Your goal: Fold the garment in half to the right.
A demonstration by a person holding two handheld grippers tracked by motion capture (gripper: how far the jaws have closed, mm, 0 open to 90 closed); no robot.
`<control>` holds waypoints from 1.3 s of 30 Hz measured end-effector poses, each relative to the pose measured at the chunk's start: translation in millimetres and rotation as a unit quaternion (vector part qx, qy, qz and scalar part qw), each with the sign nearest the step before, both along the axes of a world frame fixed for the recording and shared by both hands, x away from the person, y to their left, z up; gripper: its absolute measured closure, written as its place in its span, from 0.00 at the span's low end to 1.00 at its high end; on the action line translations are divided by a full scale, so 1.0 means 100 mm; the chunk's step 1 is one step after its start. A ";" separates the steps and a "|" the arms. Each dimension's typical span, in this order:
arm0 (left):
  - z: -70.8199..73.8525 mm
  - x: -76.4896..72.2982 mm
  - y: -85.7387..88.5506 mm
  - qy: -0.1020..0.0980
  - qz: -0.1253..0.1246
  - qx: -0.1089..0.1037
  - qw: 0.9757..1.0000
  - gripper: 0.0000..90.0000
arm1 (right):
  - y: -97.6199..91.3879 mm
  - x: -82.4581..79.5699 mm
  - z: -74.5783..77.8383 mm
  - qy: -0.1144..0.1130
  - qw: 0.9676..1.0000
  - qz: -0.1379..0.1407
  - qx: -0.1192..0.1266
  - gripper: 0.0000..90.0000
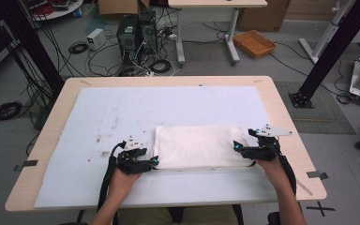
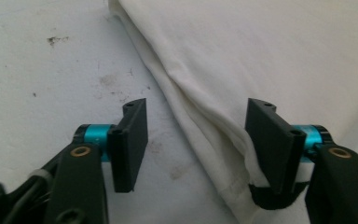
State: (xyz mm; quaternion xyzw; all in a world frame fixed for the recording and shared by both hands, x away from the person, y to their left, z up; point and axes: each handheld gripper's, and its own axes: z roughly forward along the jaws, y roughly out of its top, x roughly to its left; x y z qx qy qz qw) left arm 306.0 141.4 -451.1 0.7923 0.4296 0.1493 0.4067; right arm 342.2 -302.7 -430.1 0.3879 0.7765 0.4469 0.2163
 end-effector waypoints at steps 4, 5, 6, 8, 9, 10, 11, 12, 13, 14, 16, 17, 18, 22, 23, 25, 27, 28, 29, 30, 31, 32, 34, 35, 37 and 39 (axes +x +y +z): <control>0.01 -0.05 -0.07 -0.015 0.011 0.041 0.999 0.57 | 0.04 0.00 0.03 -0.009 1.000 -0.004 -0.002 0.19; 0.01 -0.05 -0.08 -0.014 0.015 0.041 0.999 0.58 | 0.06 0.00 0.05 -0.011 1.000 -0.003 0.000 0.19; 0.01 -0.06 -0.09 -0.015 0.019 0.043 0.999 0.59 | 0.07 0.00 0.07 -0.013 1.000 0.000 0.001 0.19; 0.00 -0.08 -0.09 -0.018 0.028 0.037 0.999 0.61 | 0.13 -0.01 0.11 -0.013 1.000 0.007 0.005 0.19; 0.00 -0.08 -0.09 -0.021 0.028 0.037 0.999 0.62 | 0.18 -0.01 0.14 -0.012 1.000 0.011 0.005 0.19; -0.01 -0.09 -0.09 -0.022 0.032 0.036 0.999 0.63 | 0.21 -0.01 0.17 -0.011 1.000 0.016 0.007 0.19; 0.00 -0.10 -0.09 -0.022 0.035 0.035 0.999 0.65 | 0.26 0.00 0.21 -0.010 1.000 0.017 0.009 0.19; 0.00 -0.12 -0.09 -0.022 0.033 0.032 0.999 0.72 | 0.30 0.00 0.25 -0.011 1.000 0.021 0.015 0.19; 0.00 -0.13 -0.10 -0.023 0.030 0.032 0.999 0.75 | 0.34 0.01 0.29 -0.014 0.999 0.028 0.021 0.19; -0.01 -0.14 -0.11 -0.026 0.023 0.031 0.999 0.81 | 0.38 0.02 0.33 -0.014 0.999 0.033 0.023 0.19; -0.01 -0.16 -0.13 -0.029 0.018 0.037 0.999 0.87 | 0.49 0.06 0.39 -0.009 0.999 0.044 0.017 0.19; -0.01 -0.16 -0.14 -0.028 0.020 0.035 0.999 0.90 | 0.55 0.09 0.41 0.000 0.999 0.048 0.011 0.19; -0.01 -0.16 -0.13 -0.026 0.018 0.032 0.999 0.91 | 0.62 0.12 0.44 0.008 0.998 0.055 0.004 0.19; -0.01 -0.14 -0.10 -0.010 0.022 0.011 1.000 0.94 | 0.90 0.25 0.57 0.014 0.996 0.082 -0.017 0.19; -0.01 -0.13 -0.10 -0.007 0.022 0.009 1.000 0.94 | 0.97 0.28 0.60 0.015 0.996 0.090 -0.020 0.19; -0.01 -0.12 -0.08 0.001 0.024 -0.002 1.000 0.94 | 1.12 0.34 0.66 0.017 0.994 0.108 -0.032 0.19; -0.01 -0.11 -0.06 0.007 0.025 -0.014 1.000 0.95 | 1.26 0.41 0.68 0.022 0.992 0.118 -0.039 0.19; -0.01 -0.10 -0.05 0.009 0.023 -0.015 1.000 0.95 | 1.32 0.46 0.68 0.031 0.992 0.120 -0.037 0.19; -0.01 -0.10 -0.05 0.009 0.024 -0.017 1.000 0.95 | 1.39 0.51 0.68 0.038 0.991 0.118 -0.041 0.19; -0.01 -0.10 -0.05 0.009 0.024 -0.017 1.000 0.95 | 1.46 0.55 0.68 0.041 0.992 0.112 -0.050 0.19; -0.01 -0.10 -0.05 0.010 0.023 -0.019 1.000 0.95 | 1.52 0.60 0.68 0.044 0.992 0.107 -0.058 0.20; -0.01 -0.10 -0.05 0.011 0.024 -0.023 0.999 0.95 | 1.58 0.64 0.68 0.048 0.991 0.109 -0.063 0.20; -0.01 -0.09 -0.04 0.014 0.023 -0.028 0.999 0.95 | 1.70 0.71 0.67 0.049 0.990 0.114 -0.061 0.20; -0.01 -0.09 -0.03 0.016 0.023 -0.030 0.999 0.95 | 1.75 0.74 0.66 0.052 0.990 0.117 -0.061 0.21; -0.02 -0.09 -0.03 0.018 0.022 -0.033 0.999 0.95 | 1.86 0.79 0.65 0.056 0.989 0.119 -0.064 0.26; -0.01 -0.09 -0.03 0.018 0.021 -0.031 0.999 0.95 | 1.97 0.84 0.64 0.057 0.988 0.122 -0.071 0.27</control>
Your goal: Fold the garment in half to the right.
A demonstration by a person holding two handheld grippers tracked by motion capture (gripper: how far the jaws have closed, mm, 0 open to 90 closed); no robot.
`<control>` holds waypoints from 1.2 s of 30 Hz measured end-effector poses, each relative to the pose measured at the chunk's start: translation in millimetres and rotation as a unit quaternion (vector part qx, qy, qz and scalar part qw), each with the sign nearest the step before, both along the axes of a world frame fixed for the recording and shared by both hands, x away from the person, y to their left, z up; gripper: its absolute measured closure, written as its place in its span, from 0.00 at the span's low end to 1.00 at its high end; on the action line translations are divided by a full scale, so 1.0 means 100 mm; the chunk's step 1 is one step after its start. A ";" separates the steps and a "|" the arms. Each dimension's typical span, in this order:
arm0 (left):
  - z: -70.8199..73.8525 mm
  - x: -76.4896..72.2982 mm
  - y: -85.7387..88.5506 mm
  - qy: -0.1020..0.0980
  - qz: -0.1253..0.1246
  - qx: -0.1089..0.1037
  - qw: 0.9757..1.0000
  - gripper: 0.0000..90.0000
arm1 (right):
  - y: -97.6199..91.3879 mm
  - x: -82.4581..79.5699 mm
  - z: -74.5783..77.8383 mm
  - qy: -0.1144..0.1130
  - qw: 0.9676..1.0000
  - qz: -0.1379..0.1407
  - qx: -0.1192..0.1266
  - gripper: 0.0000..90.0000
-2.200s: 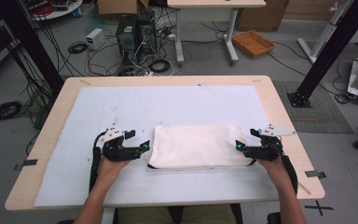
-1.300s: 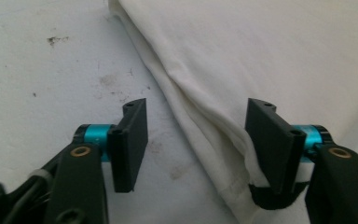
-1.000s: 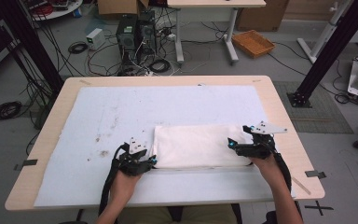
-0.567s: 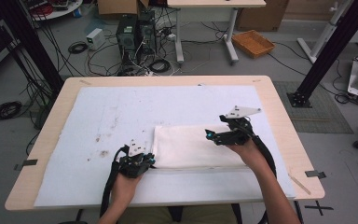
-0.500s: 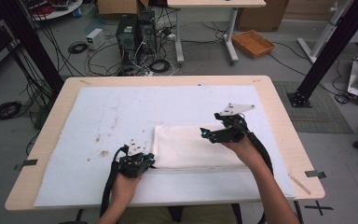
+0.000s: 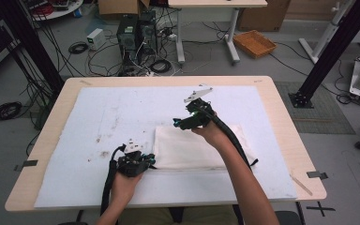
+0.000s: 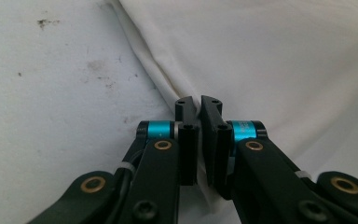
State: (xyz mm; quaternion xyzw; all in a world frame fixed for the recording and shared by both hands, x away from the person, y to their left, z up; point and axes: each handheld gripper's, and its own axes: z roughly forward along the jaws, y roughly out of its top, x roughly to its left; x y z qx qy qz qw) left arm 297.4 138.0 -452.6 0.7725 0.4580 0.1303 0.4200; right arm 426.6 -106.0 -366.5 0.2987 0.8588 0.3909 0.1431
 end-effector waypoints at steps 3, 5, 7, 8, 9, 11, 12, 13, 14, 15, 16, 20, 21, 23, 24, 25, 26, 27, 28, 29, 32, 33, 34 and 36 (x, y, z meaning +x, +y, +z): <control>0.00 0.00 0.00 0.000 0.000 -0.001 1.000 0.95 | 0.15 0.07 -0.05 0.014 1.000 0.009 -0.016 0.27; 0.00 0.01 0.01 0.001 -0.001 -0.003 1.000 0.95 | 0.25 0.10 -0.09 0.015 0.999 0.013 -0.026 0.27; 0.00 0.01 0.01 0.003 -0.002 -0.005 1.000 0.95 | 0.34 0.13 -0.13 0.020 0.999 0.013 -0.031 0.27; 0.00 0.01 0.01 0.003 -0.001 -0.006 1.000 0.95 | 0.40 0.15 -0.16 0.024 0.999 0.013 -0.033 0.28; 0.00 0.01 0.01 0.004 -0.002 -0.005 1.000 0.95 | 0.43 0.16 -0.18 0.025 0.999 0.014 -0.033 0.29; 0.00 0.01 0.01 0.004 -0.003 -0.005 1.000 0.95 | 0.49 0.18 -0.22 0.026 0.999 0.020 -0.038 0.31; 0.00 0.01 0.01 0.004 -0.003 -0.004 1.000 0.95 | 0.53 0.18 -0.25 0.029 0.999 0.021 -0.040 0.32; 0.00 0.01 0.02 0.004 -0.003 -0.004 1.000 0.95 | 0.56 0.19 -0.27 0.033 0.998 0.024 -0.046 0.34; 0.00 0.01 0.01 0.004 -0.002 -0.006 1.000 0.95 | 0.59 0.19 -0.30 0.034 0.998 0.027 -0.051 0.36; 0.00 0.01 0.02 0.005 -0.003 -0.006 1.000 0.95 | 0.62 0.19 -0.33 0.038 0.997 0.029 -0.057 0.37; 0.00 0.01 0.01 0.005 -0.002 -0.007 1.000 0.95 | 0.65 0.20 -0.36 0.040 0.997 0.032 -0.061 0.38; 0.00 0.02 0.02 0.005 -0.004 -0.006 1.000 0.95 | 0.74 0.19 -0.42 0.044 0.996 0.040 -0.072 0.44; 0.00 0.02 0.02 0.005 -0.005 -0.007 1.000 0.95 | 0.79 0.19 -0.46 0.045 0.995 0.048 -0.079 0.50; 0.00 0.02 0.02 0.005 -0.006 -0.007 1.000 0.95 | 0.84 0.18 -0.49 0.042 0.993 0.055 -0.093 0.53; 0.00 0.02 0.02 0.005 -0.006 -0.007 1.000 0.95 | 0.86 0.19 -0.51 0.039 0.993 0.060 -0.097 0.55; 0.00 0.02 0.02 0.004 -0.007 -0.007 1.000 0.95 | 0.87 0.19 -0.52 0.040 0.992 0.062 -0.102 0.58; 0.00 0.02 0.02 0.005 -0.008 -0.008 1.000 0.95 | 0.88 0.19 -0.54 0.041 0.991 0.066 -0.106 0.60; 0.00 0.02 0.02 0.005 -0.008 -0.008 1.000 0.95 | 0.89 0.19 -0.55 0.043 0.991 0.066 -0.109 0.62; 0.00 0.02 0.02 0.004 -0.009 -0.008 1.000 0.95 | 0.90 0.20 -0.57 0.046 0.990 0.070 -0.110 0.64; 0.00 0.02 0.02 0.004 -0.010 -0.009 1.000 0.95 | 0.91 0.20 -0.59 0.049 0.990 0.074 -0.112 0.68; 0.00 0.02 0.03 0.004 -0.011 -0.009 1.000 0.95 | 0.94 0.18 -0.60 0.051 0.988 0.092 -0.114 0.84; 0.00 0.02 0.03 0.003 -0.011 -0.010 1.000 0.95 | 0.94 0.17 -0.60 0.050 0.987 0.097 -0.115 0.88; 0.00 0.02 0.03 0.001 -0.013 -0.009 1.000 0.95 | 0.95 0.16 -0.59 0.044 0.987 0.097 -0.119 0.91; 0.01 0.02 0.03 -0.004 -0.016 -0.017 1.000 0.95 | 0.94 0.15 -0.56 0.039 0.988 0.095 -0.115 0.94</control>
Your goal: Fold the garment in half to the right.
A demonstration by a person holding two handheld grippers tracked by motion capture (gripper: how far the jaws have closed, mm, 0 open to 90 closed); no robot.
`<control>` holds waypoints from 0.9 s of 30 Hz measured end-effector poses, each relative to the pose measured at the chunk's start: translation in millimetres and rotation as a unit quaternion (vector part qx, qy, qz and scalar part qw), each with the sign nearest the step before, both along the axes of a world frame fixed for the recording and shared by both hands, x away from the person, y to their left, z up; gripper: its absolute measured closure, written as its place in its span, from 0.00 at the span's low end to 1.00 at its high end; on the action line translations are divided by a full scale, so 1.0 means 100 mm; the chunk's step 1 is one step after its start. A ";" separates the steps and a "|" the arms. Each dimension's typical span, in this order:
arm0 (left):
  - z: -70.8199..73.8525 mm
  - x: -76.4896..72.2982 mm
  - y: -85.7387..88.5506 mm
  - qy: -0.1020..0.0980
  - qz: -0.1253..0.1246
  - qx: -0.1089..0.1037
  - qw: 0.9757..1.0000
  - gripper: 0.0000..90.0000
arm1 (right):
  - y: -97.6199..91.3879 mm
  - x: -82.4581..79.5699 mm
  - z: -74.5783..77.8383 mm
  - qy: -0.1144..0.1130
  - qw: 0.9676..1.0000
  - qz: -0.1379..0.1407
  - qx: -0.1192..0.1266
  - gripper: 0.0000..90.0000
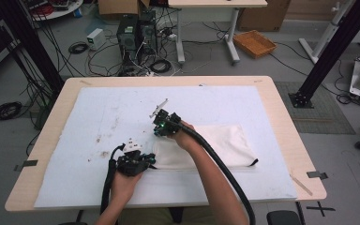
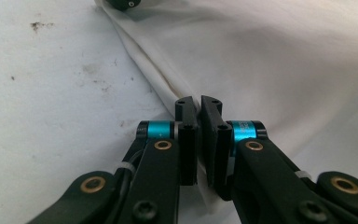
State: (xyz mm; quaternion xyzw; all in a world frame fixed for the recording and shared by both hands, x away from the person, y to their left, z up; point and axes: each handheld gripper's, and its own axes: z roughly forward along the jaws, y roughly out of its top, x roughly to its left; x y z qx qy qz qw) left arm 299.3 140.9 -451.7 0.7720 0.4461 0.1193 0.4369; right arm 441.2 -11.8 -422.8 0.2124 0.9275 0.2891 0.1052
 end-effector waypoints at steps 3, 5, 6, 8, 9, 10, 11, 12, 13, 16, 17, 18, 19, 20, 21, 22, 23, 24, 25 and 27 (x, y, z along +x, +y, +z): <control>0.04 0.00 -0.01 -0.012 -0.006 -0.014 1.000 0.95 | -0.04 -0.01 0.05 -0.004 1.000 0.002 0.016 0.94; 0.07 0.00 -0.02 -0.017 -0.009 -0.034 0.999 0.95 | -0.09 -0.01 0.09 -0.004 1.000 -0.001 0.027 0.95; 0.09 0.01 -0.03 -0.017 -0.013 -0.044 0.999 0.95 | -0.13 -0.02 0.12 -0.007 0.999 -0.001 0.033 0.95; 0.12 0.03 -0.04 -0.018 -0.024 -0.065 0.997 0.95 | -0.20 -0.03 0.17 -0.006 0.999 -0.006 0.048 0.95; 0.15 0.04 -0.06 -0.019 -0.029 -0.070 0.997 0.95 | -0.24 -0.04 0.21 -0.006 0.998 -0.008 0.057 0.95; 0.17 0.06 -0.08 -0.022 -0.034 -0.074 0.996 0.95 | -0.28 -0.05 0.24 -0.008 0.998 -0.009 0.065 0.95; 0.21 0.07 -0.10 -0.025 -0.039 -0.076 0.996 0.95 | -0.32 -0.06 0.27 -0.009 0.997 -0.012 0.075 0.95; 0.24 0.08 -0.12 -0.030 -0.044 -0.077 0.996 0.95 | -0.37 -0.06 0.31 -0.012 0.996 -0.012 0.085 0.95; 0.27 0.08 -0.14 -0.034 -0.050 -0.078 0.995 0.95 | -0.42 -0.07 0.34 -0.012 0.996 -0.016 0.092 0.95; 0.34 0.10 -0.22 -0.043 -0.065 -0.085 0.993 0.95 | -0.56 -0.07 0.42 -0.019 0.993 -0.024 0.111 0.96; 0.36 0.12 -0.25 -0.045 -0.067 -0.088 0.993 0.95 | -0.62 -0.07 0.45 -0.019 0.993 -0.031 0.114 0.96; 0.38 0.13 -0.28 -0.047 -0.070 -0.092 0.992 0.95 | -0.68 -0.06 0.47 -0.021 0.992 -0.035 0.119 0.96; 0.40 0.15 -0.31 -0.048 -0.073 -0.094 0.992 0.95 | -0.73 -0.06 0.48 -0.023 0.991 -0.040 0.125 0.96; 0.42 0.17 -0.35 -0.048 -0.075 -0.096 0.991 0.95 | -0.79 -0.06 0.50 -0.024 0.990 -0.045 0.128 0.96; 0.44 0.19 -0.38 -0.048 -0.080 -0.098 0.991 0.95 | -0.85 -0.06 0.51 -0.027 0.990 -0.049 0.133 0.96; 0.46 0.21 -0.42 -0.050 -0.083 -0.095 0.991 0.95 | -0.90 -0.06 0.52 -0.029 0.989 -0.054 0.135 0.96; 0.48 0.23 -0.46 -0.051 -0.086 -0.094 0.991 0.95 | -0.95 -0.06 0.53 -0.032 0.988 -0.060 0.138 0.96; 0.51 0.25 -0.50 -0.051 -0.089 -0.094 0.990 0.95 | -1.01 -0.06 0.53 -0.034 0.987 -0.064 0.141 0.96; 0.53 0.26 -0.54 -0.051 -0.091 -0.096 0.990 0.95 | -1.06 -0.06 0.54 -0.035 0.987 -0.067 0.142 0.96; 0.56 0.29 -0.61 -0.048 -0.096 -0.097 0.989 0.95 | -1.17 -0.06 0.54 -0.038 0.986 -0.076 0.144 0.96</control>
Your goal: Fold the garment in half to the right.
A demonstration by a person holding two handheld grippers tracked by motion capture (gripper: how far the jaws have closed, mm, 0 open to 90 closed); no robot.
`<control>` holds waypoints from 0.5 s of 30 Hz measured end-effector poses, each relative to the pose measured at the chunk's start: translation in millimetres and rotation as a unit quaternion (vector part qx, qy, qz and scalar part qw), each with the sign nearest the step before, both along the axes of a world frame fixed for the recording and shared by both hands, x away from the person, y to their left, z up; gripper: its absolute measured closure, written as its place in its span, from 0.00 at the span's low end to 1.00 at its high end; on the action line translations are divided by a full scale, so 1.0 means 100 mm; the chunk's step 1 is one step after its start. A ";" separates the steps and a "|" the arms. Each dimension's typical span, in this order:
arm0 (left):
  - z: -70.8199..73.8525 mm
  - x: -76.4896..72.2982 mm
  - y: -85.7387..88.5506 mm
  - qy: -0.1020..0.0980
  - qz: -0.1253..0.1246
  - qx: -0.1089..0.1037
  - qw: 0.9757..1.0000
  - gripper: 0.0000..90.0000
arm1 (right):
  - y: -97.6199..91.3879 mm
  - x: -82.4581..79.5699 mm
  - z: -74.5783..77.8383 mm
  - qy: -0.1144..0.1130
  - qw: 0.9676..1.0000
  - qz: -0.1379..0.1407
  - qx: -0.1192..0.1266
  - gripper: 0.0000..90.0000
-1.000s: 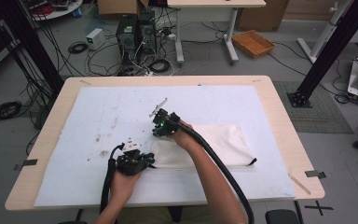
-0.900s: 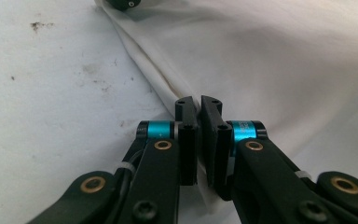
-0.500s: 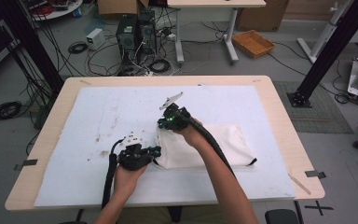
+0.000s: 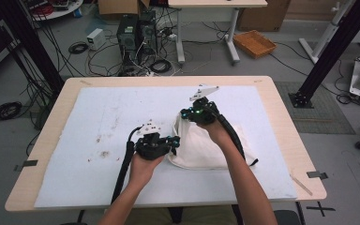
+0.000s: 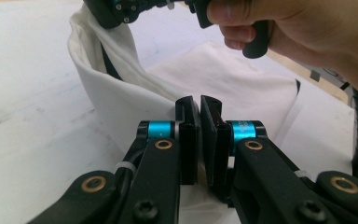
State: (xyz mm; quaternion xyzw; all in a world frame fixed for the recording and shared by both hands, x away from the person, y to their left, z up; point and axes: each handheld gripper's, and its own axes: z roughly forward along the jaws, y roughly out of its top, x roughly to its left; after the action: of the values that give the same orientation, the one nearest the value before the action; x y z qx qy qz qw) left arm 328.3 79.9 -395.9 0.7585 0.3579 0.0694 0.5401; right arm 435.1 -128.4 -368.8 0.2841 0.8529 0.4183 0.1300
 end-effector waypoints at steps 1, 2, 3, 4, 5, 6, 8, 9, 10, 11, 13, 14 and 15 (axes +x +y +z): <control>0.02 0.02 -0.05 0.000 -0.003 -0.002 1.000 0.95 | -0.04 0.00 0.00 0.000 1.000 -0.004 0.002 0.96; 0.03 0.03 -0.09 0.002 -0.008 -0.002 1.000 0.95 | -0.11 0.00 0.00 0.000 1.000 -0.007 0.004 0.96; 0.03 0.04 -0.14 0.003 -0.011 0.000 1.000 0.95 | -0.16 -0.01 0.01 -0.001 1.000 -0.011 0.007 0.96; 0.04 0.05 -0.19 0.004 -0.016 0.001 1.000 0.95 | -0.22 -0.01 0.01 0.000 1.000 -0.013 0.010 0.96; 0.04 0.06 -0.24 0.003 -0.020 0.003 1.000 0.95 | -0.27 -0.02 0.02 0.001 1.000 -0.017 0.011 0.97; 0.05 0.07 -0.28 0.003 -0.023 0.005 1.000 0.95 | -0.33 -0.02 0.02 -0.001 1.000 -0.019 0.013 0.97; 0.06 0.09 -0.38 0.006 -0.031 0.002 0.999 0.95 | -0.44 -0.03 0.02 -0.001 1.000 -0.025 0.014 0.97; 0.06 0.10 -0.43 0.006 -0.034 0.004 0.999 0.95 | -0.50 -0.04 0.02 -0.001 0.999 -0.029 0.014 0.97; 0.06 0.11 -0.48 0.008 -0.036 0.003 0.999 0.95 | -0.55 -0.04 0.01 -0.002 0.999 -0.032 0.016 0.97; 0.06 0.12 -0.53 0.010 -0.040 0.005 0.999 0.95 | -0.60 -0.05 0.00 -0.001 0.999 -0.036 0.018 0.97; 0.06 0.16 -0.63 0.014 -0.044 0.010 0.999 0.95 | -0.70 -0.05 -0.02 0.001 0.999 -0.044 0.021 0.97; 0.06 0.17 -0.68 0.014 -0.046 0.013 0.999 0.95 | -0.75 -0.04 -0.04 0.003 0.999 -0.047 0.021 0.97; 0.06 0.19 -0.74 0.018 -0.048 0.014 0.999 0.95 | -0.80 -0.04 -0.07 0.004 0.998 -0.051 0.019 0.97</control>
State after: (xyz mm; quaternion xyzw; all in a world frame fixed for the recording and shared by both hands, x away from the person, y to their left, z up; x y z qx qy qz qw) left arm 347.1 6.4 -389.6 0.7835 0.3299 0.0349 0.5254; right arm 431.5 -207.9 -375.5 0.3315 0.8294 0.4264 0.1426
